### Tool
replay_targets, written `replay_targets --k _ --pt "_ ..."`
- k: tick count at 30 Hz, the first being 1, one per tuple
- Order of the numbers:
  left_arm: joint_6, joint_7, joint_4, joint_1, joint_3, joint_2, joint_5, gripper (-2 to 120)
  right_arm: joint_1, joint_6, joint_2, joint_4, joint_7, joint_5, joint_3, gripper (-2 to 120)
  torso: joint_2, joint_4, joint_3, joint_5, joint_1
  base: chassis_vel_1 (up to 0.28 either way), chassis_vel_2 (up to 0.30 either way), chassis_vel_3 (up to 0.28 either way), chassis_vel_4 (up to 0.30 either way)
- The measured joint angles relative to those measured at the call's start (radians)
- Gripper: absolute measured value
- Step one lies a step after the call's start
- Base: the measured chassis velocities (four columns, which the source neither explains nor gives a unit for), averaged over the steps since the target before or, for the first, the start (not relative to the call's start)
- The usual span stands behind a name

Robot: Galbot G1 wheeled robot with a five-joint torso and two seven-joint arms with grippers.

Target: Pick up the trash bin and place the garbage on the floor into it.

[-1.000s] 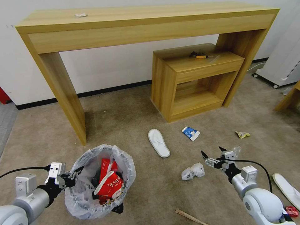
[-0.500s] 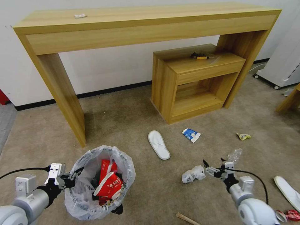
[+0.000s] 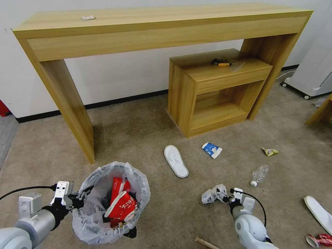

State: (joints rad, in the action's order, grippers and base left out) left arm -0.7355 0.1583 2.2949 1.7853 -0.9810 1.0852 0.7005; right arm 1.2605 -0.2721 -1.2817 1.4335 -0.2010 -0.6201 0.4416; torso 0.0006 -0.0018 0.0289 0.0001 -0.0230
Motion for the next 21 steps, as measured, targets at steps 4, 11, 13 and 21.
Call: replay_targets --k 4,11,13,21 --pt "0.0 0.0 -0.002 -0.006 0.008 -0.001 -0.003 0 -0.026 -0.01 -0.009 -0.016 0.004 -0.013 -0.019 100 0.0 -0.0002 0.0 0.0 0.0 0.0 0.0 0.0 0.0" --pt "0.0 -0.005 -0.002 -0.017 0.029 0.003 -0.009 0 -0.088 -0.044 -0.052 -0.049 -0.119 -0.097 -0.085 100 0.0 0.0 0.0 0.0001 0.0 0.0 0.0 0.0 0.0" --pt "0.0 -0.005 -0.002 -0.016 0.028 0.004 -0.009 0 -0.091 -0.06 -0.06 -0.05 -0.167 -0.116 -0.098 100 0.0 0.0 0.0 0.0001 0.0 0.0 0.0 0.0 0.0" --pt "0.0 -0.005 -0.006 -0.014 0.02 0.007 -0.009 0 -0.097 -0.078 -0.078 -0.065 -0.215 -0.147 -0.111 97 0.0 -0.0001 0.0 0.0001 0.0 0.0 0.0 0.0 0.0"
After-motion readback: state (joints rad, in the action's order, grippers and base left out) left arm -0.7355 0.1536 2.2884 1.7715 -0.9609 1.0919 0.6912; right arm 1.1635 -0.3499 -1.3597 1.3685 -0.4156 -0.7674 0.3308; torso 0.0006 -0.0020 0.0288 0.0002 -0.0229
